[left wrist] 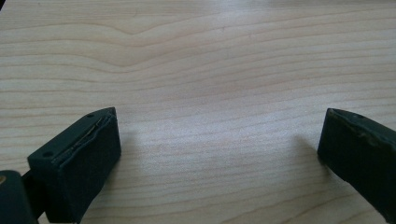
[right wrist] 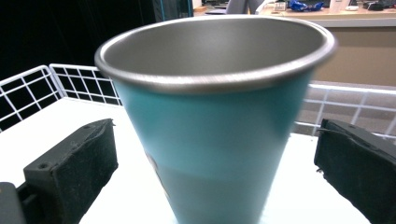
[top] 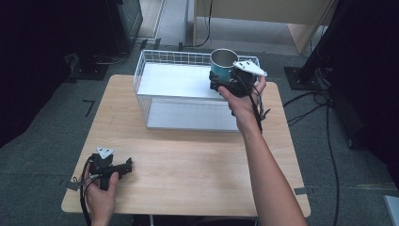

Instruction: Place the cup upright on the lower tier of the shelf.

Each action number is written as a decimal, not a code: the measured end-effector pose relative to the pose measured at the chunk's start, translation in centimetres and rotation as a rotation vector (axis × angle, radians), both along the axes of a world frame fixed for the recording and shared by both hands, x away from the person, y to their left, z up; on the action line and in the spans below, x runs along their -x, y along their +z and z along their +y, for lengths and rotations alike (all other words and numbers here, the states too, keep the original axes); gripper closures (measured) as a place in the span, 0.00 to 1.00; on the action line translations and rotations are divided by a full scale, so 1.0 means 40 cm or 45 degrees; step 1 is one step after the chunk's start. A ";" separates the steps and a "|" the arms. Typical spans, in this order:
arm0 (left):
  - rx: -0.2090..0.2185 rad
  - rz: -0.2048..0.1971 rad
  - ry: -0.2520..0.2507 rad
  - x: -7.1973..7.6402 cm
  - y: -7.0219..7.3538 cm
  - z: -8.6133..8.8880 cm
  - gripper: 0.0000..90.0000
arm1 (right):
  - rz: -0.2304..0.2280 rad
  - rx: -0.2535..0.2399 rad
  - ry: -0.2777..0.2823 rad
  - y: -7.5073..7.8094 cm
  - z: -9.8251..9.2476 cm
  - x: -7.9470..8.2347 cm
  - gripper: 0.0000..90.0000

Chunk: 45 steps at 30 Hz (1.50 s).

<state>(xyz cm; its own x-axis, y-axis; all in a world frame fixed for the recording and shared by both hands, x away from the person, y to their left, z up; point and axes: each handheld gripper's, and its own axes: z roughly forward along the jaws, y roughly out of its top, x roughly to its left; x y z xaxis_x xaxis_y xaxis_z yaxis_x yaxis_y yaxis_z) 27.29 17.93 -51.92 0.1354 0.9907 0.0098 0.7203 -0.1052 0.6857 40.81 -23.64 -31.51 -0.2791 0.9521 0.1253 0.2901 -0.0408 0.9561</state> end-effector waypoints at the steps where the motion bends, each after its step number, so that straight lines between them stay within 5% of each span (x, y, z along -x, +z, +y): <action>1: 0.000 0.000 0.000 0.000 0.000 0.000 0.00 | 0.001 -0.001 0.001 -0.002 -0.005 0.005 0.00; 23: -0.002 0.001 -0.002 0.000 0.000 0.001 0.00 | -0.018 -0.014 0.140 -0.044 -0.073 0.172 0.00; 35: -0.002 0.001 -0.002 0.000 0.000 0.000 0.00 | -0.005 -0.054 0.151 -0.104 -0.130 0.255 0.00; 45: -0.002 0.003 -0.002 0.000 0.000 0.001 0.00 | -0.024 -0.016 0.138 -0.127 -0.164 0.317 0.00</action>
